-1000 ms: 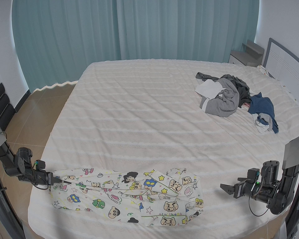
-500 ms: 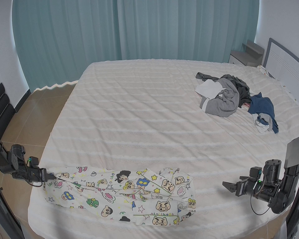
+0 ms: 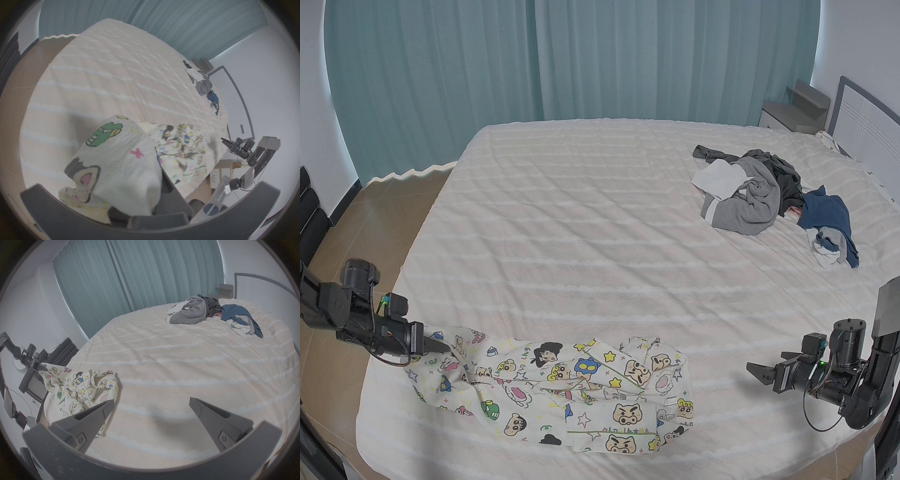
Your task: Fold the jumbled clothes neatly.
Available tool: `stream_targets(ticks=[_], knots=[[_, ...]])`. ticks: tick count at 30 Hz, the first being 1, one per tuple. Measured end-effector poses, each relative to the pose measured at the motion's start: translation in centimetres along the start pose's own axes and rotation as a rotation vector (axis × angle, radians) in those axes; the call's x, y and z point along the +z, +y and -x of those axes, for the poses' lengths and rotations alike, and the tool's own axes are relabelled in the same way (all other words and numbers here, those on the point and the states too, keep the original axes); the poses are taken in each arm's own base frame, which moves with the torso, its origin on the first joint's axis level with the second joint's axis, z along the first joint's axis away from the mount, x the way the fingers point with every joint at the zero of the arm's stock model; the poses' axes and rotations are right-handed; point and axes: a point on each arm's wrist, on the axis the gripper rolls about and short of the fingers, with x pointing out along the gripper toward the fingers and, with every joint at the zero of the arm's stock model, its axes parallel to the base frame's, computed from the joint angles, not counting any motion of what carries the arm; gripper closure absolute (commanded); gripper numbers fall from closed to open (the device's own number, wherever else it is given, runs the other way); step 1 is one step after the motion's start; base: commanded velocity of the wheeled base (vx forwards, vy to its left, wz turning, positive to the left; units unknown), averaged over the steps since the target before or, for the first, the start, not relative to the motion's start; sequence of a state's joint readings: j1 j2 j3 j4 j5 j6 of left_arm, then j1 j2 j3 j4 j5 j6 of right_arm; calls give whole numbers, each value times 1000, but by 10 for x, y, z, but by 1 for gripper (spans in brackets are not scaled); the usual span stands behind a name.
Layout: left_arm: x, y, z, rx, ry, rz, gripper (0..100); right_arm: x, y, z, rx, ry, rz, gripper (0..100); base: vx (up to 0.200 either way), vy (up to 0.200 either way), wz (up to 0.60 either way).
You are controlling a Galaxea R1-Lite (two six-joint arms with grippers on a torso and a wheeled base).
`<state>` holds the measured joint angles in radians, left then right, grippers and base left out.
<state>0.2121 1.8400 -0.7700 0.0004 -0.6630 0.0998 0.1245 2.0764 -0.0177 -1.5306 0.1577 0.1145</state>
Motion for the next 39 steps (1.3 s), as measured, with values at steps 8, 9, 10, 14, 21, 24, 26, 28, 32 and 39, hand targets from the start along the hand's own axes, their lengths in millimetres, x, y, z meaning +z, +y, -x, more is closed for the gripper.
stream_targets(ticks=[8,9,10,14,21,24,26,28,32,39], knots=[[7,-79,-18,-74,46,-84,100,0,1,0,2,-1,2,0,0,0,0],[6,-89,-21,-85,55,-103,100,0,1,0,2,0,2,0,0,0,0],[5,-99,-24,-97,61,-121,100,0,1,0,2,0,2,0,0,0,0],[2,-135,-33,-136,62,-175,100,0,1,0,4,1,3,0,0,0,0],[-1,-184,-49,-203,29,-241,100,0,1,0,5,0,4,0,0,0,0],[-5,-201,-59,-226,25,-271,100,0,2,0,8,1,6,0,0,0,0],[-8,-211,-66,-250,23,-280,100,0,3,0,10,1,7,0,0,0,0],[-9,-221,-72,-281,11,-279,100,0,3,0,14,2,9,0,0,0,0],[-11,-235,-83,-323,8,-250,100,0,6,-1,22,3,14,0,0,0,0],[-6,-247,-89,-361,0,-228,100,0,7,-1,26,3,18,0,0,0,0]])
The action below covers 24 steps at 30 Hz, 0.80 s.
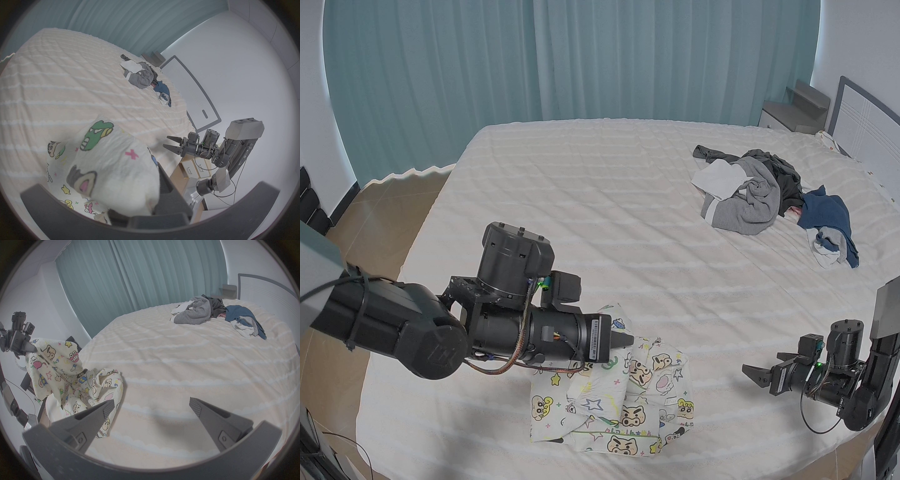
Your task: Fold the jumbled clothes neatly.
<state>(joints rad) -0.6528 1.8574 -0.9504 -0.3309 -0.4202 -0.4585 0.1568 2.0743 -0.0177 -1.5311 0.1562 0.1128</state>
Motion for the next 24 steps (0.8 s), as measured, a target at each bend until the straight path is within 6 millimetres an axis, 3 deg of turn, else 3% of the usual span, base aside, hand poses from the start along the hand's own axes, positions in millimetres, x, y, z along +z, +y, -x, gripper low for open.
stream_targets(ticks=[11,12,24], knots=[[2,3,-12,-3,12,2,100,1,0,1,1,-6,2,0,0,0,0],[2,3,-13,-4,14,2,0,1,0,1,1,-7,2,0,0,0,0],[-1,-1,-19,-37,37,-7,0,1,0,1,1,-6,1,0,0,0,0]])
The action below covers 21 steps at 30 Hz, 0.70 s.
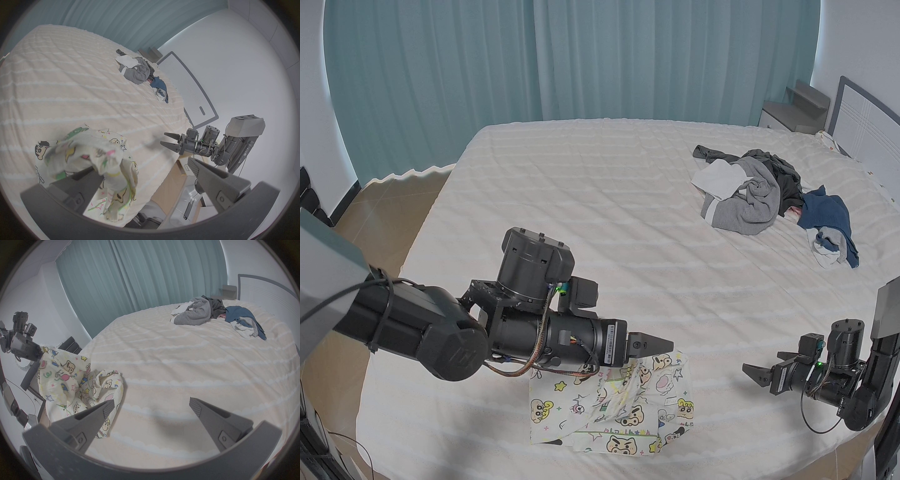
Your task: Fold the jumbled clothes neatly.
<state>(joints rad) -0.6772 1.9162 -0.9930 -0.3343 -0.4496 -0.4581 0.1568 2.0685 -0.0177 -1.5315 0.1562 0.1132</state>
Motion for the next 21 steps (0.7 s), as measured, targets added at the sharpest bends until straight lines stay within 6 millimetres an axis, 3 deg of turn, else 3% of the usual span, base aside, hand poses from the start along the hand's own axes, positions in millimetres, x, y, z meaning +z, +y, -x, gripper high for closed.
stream_targets(ticks=[13,21], knots=[[2,-8,-4,-33,-45,-14,0,-1,4,-1,14,5,9,0,0,0,0],[1,-3,1,0,-56,0,0,-1,11,-2,42,8,22,0,0,0,0]])
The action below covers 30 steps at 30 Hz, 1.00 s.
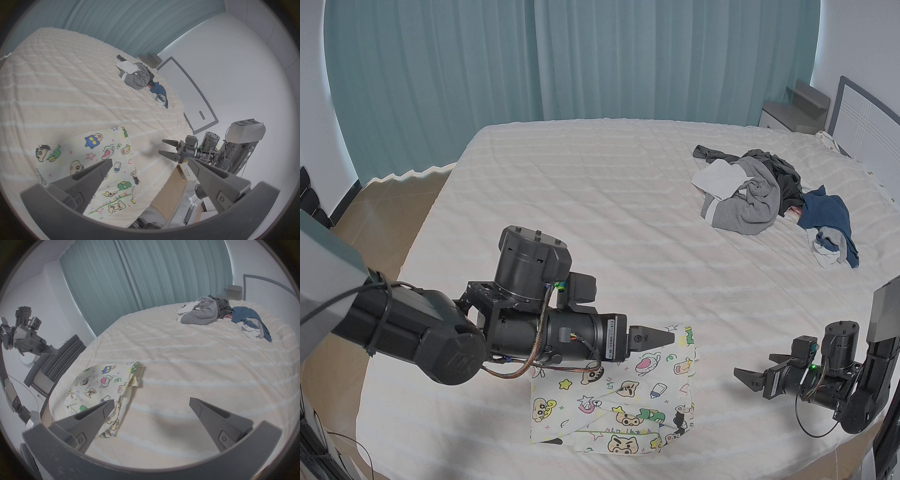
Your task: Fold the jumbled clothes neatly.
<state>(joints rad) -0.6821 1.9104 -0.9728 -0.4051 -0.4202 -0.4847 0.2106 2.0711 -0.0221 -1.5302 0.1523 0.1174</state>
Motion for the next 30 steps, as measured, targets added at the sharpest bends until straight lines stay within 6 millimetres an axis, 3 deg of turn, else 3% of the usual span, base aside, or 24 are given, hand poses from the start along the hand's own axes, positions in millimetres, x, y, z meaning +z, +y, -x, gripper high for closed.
stream_targets(ticks=[6,11,19,26,30], knots=[[-5,18,22,69,-17,37,0,-1,24,-6,88,13,-55,0,0,0,0],[-18,38,54,139,-32,98,0,-10,51,-12,178,74,-120,0,0,0,0],[-55,60,105,218,-120,156,0,-26,73,-22,234,159,-128,0,0,0,0],[-96,71,134,258,-200,189,0,-43,88,-30,262,250,-96,0,0,0,0],[-109,72,145,269,-240,252,0,-56,98,-38,258,302,-65,0,0,0,0]])
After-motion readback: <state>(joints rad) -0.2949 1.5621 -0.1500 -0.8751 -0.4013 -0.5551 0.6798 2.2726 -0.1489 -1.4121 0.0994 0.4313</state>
